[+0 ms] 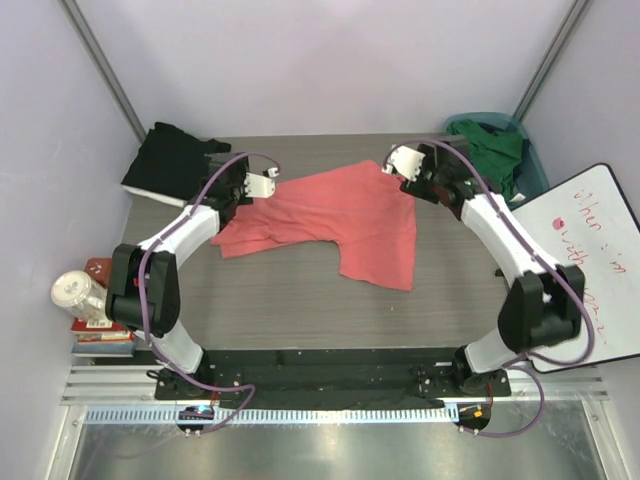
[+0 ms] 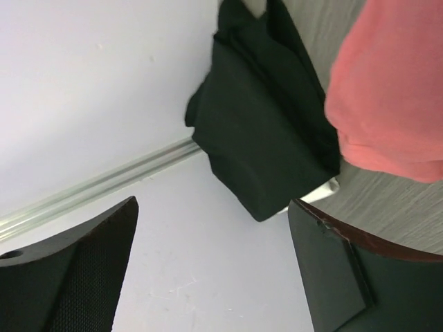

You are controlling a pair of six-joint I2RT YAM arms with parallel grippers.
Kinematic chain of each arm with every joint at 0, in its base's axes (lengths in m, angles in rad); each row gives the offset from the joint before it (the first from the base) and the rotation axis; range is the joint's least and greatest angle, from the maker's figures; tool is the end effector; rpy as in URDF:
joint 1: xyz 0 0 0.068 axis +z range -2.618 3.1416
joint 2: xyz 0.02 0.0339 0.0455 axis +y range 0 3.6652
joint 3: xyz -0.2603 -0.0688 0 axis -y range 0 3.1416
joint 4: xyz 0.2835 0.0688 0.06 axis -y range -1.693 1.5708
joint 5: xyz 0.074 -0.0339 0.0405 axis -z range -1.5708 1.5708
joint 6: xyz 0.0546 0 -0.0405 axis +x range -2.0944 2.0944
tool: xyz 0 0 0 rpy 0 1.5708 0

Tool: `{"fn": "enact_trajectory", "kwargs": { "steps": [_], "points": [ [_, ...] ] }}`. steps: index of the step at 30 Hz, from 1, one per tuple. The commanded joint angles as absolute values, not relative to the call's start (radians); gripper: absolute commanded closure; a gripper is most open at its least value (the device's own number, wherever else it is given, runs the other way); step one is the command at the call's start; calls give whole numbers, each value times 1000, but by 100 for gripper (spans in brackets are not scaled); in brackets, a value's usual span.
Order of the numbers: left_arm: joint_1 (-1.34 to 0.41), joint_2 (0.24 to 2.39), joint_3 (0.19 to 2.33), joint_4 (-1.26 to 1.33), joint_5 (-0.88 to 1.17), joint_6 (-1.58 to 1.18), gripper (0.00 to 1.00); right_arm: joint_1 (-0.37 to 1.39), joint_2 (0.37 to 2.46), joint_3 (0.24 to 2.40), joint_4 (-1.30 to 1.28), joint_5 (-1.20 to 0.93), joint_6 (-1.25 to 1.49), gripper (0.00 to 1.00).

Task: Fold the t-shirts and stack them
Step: Flatten out the tshirt

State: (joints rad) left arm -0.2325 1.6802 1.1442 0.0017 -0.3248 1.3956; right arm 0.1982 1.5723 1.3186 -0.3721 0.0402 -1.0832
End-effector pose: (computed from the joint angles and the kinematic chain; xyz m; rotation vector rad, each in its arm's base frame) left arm 0.4234 -0.0824 0.2150 1.4854 1.6906 1.0087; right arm 0.4064 0.0794 0.2854 -1.3255 1.8163 -0.5329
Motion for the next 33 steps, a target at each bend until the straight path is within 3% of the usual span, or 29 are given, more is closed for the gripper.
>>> {"fn": "enact_trajectory", "kwargs": {
  "steps": [1, 9, 16, 33],
  "points": [
    [-232, 1573, 1117, 11, -236, 1408, 11, 201, 1447, 1181, -540, -90, -1115, 31],
    [-232, 1445, 1094, -420, -26, 1407, 9, 239, 1376, 1039, -721, -262, -1103, 31],
    [-232, 1407, 950, -549, 46, 1479, 12, 320, 1376, 1003, -854, -284, -1213, 30],
    [-183, 1589, 994, -314, -66, 1373, 16, 400, 1499, 963, -893, -293, -1206, 28]
  ]
}}
